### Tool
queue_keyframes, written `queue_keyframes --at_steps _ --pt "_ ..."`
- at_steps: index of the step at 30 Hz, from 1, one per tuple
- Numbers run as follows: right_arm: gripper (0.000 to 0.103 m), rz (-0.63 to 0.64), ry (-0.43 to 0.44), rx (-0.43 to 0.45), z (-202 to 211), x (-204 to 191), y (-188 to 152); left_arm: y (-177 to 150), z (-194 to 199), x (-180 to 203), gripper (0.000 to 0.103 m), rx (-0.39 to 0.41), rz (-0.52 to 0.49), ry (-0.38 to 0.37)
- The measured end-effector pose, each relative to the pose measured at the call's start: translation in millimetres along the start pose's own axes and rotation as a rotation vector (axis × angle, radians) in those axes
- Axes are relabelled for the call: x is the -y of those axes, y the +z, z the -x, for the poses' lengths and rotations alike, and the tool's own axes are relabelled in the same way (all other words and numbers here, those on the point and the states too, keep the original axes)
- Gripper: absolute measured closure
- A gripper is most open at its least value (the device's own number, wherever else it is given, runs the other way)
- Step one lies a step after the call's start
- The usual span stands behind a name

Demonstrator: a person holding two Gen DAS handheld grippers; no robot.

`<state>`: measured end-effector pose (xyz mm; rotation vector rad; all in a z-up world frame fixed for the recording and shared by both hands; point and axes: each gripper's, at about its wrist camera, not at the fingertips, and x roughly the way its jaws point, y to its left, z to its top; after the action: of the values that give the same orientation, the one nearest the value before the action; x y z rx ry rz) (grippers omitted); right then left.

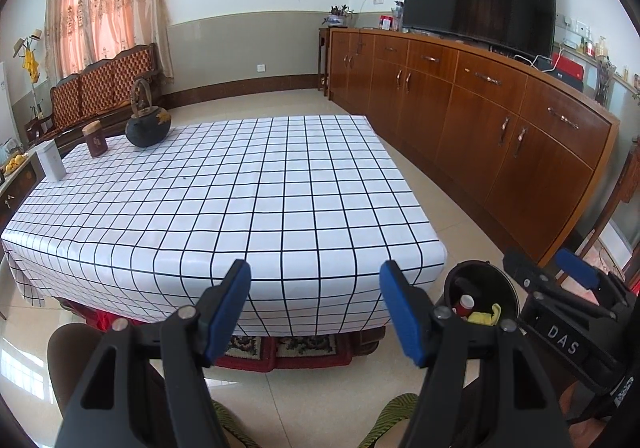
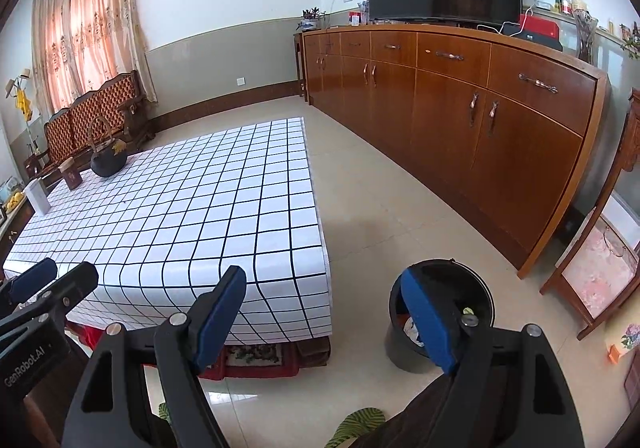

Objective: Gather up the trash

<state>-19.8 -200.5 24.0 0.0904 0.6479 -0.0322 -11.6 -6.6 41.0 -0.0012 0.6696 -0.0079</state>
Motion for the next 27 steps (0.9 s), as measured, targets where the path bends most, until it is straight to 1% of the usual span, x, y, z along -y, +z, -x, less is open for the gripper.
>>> queue_keyframes --at_steps 9,27 --pt "0.021 -0.01 -0.004 0.009 0.6 2.6 -1.0 0.7 1.7 -0.2 0.035 0.014 0.007 -0.003" --pt "0.021 -0.016 0.0 0.001 -1.5 6.0 -2.5 -0.1 -1.0 2.6 0.035 0.005 0.005 -0.005"
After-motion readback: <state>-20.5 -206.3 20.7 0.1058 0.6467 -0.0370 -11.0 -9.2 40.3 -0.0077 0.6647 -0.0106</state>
